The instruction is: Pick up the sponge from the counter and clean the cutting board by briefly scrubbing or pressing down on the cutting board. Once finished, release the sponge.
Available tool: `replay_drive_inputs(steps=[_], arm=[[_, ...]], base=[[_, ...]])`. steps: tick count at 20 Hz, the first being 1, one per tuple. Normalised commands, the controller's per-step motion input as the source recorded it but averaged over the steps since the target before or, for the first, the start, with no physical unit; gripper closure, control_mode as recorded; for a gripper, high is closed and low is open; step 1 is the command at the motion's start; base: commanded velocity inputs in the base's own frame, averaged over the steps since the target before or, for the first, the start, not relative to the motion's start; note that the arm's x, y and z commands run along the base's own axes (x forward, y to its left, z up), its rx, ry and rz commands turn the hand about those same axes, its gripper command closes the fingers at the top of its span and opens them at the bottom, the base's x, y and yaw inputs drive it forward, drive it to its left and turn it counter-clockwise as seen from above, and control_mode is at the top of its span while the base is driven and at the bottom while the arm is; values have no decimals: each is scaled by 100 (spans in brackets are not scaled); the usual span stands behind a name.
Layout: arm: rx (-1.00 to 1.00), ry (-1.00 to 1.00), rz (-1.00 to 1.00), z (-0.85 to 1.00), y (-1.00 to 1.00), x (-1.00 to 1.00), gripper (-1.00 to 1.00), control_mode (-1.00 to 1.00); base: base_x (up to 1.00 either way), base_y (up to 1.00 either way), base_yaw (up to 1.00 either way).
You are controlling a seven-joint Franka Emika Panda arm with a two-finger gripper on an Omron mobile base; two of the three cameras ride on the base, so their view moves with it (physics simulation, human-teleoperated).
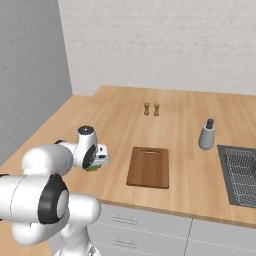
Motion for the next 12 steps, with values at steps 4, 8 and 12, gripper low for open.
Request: replay_drive_inputs(steps=[4,8,12], arm=[[0,-9,0,0,0,8,-100,-100],[0,-8,0,1,0,8,-100,-100],[0,-14,0,53,0,0,-100,-100]], base=[[0,0,0],[0,0,0],[0,0,0]])
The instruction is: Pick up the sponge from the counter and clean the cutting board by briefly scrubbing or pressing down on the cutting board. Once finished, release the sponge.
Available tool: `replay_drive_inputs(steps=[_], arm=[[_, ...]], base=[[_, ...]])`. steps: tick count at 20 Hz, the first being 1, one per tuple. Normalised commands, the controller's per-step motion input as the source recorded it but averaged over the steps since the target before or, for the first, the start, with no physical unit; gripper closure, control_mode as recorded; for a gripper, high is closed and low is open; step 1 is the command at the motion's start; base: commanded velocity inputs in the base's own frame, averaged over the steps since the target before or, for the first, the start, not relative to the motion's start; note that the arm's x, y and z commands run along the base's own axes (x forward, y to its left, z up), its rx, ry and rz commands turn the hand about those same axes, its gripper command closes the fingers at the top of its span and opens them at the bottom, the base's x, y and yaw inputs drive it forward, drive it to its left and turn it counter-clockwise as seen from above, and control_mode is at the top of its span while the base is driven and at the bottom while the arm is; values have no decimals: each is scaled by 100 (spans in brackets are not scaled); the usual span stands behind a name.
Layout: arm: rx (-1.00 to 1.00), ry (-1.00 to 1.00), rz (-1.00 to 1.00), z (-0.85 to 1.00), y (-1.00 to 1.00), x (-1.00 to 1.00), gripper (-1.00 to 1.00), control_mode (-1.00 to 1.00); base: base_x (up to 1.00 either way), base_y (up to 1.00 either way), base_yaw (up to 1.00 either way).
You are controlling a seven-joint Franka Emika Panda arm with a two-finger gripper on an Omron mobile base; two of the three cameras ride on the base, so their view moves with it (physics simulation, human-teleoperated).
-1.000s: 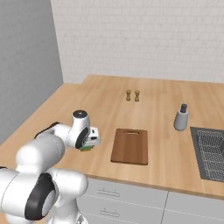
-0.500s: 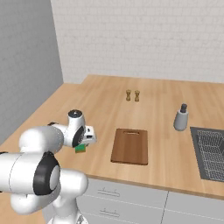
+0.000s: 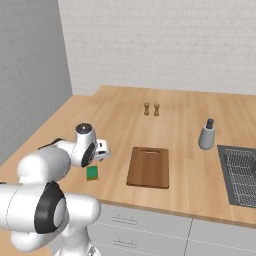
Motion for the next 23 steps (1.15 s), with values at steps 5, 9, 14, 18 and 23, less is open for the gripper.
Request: replay_drive_inputs(steps=[5,9,14,18,23], arm=[[0,-16,0,84,0,0,-100,-100],[0,-17,0,87,-16,1,-100,-100],[3,-22,0,75,-23,-25,-100,-100],[13,-28,0,8,-4,-98,-100,-100],[12,-24,-4,-29,2,-100,-100,-100]], base=[[0,0,0],[0,0,0],[0,0,0],[0,0,0],[0,0,0]])
